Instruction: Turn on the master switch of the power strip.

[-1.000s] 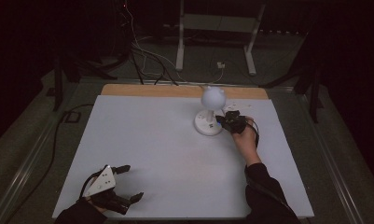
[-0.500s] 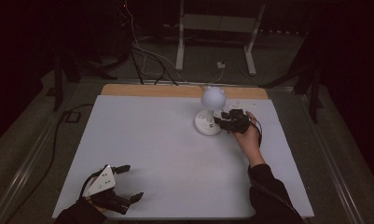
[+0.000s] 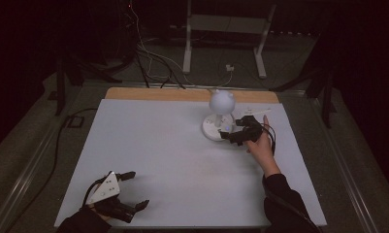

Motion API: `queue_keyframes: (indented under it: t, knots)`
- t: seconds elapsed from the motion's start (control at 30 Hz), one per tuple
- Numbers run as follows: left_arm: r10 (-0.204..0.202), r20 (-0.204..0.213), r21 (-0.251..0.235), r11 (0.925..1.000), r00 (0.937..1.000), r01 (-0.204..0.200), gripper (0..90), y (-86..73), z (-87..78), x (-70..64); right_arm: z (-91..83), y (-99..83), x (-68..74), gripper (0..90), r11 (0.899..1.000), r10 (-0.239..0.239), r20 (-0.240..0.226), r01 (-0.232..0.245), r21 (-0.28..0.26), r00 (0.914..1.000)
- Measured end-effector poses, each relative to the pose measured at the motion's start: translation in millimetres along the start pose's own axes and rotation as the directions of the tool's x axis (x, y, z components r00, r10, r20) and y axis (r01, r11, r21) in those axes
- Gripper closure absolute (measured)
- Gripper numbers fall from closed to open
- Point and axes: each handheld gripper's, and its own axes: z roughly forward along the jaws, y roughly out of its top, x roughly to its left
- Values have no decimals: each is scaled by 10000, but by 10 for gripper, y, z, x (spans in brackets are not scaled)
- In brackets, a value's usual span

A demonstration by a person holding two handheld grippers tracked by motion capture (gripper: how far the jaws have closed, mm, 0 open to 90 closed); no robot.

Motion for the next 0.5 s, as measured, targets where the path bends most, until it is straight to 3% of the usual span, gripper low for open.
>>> queue_keyframes:
  t: [0.17, 0.27, 0.5]
  knots:
    - [-2, -7, -13, 10000, 10000, 2, 2, 1, -3, 0, -53, -17, 58, 0, 9991, -363, -127, 360, -215, 9993]
    - [-5, 11, -21, 10000, 10000, 5, 2, 2, -2, -1, -86, -33, 94, 0, 9996, -227, -439, 220, -164, 9988]
    - [3, 6, -37, 10000, 10000, -3, 2, 3, -6, -5, -164, -124, 184, 0, 9997, -239, -405, 239, -16, 9989]
